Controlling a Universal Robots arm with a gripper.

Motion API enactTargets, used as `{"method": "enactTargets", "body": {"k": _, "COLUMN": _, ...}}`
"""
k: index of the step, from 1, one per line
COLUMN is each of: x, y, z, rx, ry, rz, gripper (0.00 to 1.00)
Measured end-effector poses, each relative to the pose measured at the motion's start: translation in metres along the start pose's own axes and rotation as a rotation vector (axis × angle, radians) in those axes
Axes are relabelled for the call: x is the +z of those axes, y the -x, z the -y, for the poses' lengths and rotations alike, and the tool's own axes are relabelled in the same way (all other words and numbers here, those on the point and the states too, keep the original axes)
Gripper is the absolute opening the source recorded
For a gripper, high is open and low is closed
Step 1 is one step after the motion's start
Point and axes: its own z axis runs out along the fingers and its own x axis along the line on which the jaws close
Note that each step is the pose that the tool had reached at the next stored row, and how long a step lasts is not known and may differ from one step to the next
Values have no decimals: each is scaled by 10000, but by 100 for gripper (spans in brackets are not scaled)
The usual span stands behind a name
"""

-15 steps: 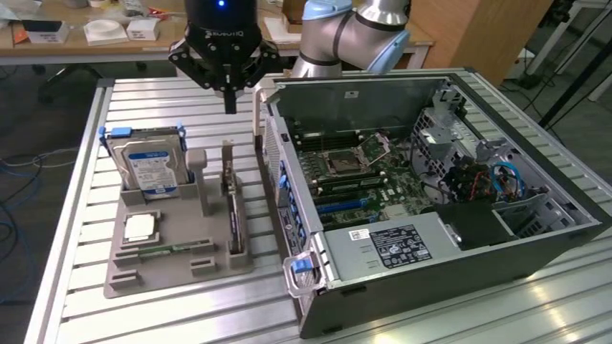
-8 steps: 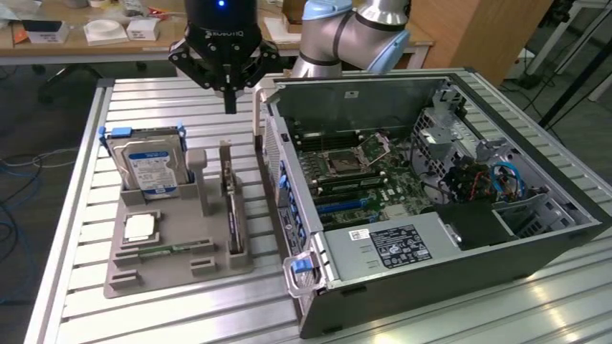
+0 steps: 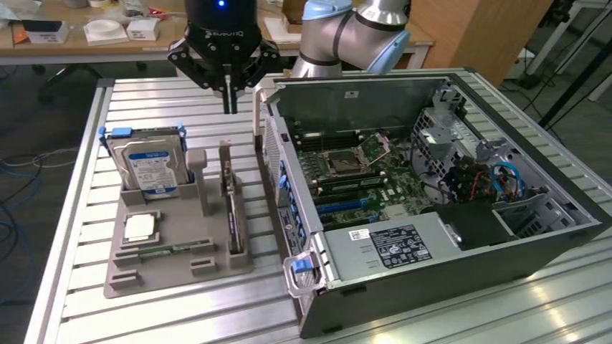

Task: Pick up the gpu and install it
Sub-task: 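Pick up the gpu and move the gpu toward the slot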

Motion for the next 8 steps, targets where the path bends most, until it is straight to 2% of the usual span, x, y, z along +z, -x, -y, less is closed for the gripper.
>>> {"method": "enactTargets", "body": {"k": 2, "x": 0, "y": 0, "z": 0, "rx": 0, "ry": 0, "rz": 0, "gripper": 23}}
{"method": "enactTargets", "body": {"k": 3, "x": 0, "y": 0, "z": 0, "rx": 0, "ry": 0, "rz": 0, "gripper": 23}}
{"method": "enactTargets", "body": {"k": 6, "x": 0, "y": 0, "z": 0, "rx": 0, "ry": 0, "rz": 0, "gripper": 41}}
{"method": "enactTargets", "body": {"k": 8, "x": 0, "y": 0, "z": 0, "rx": 0, "ry": 0, "rz": 0, "gripper": 41}}
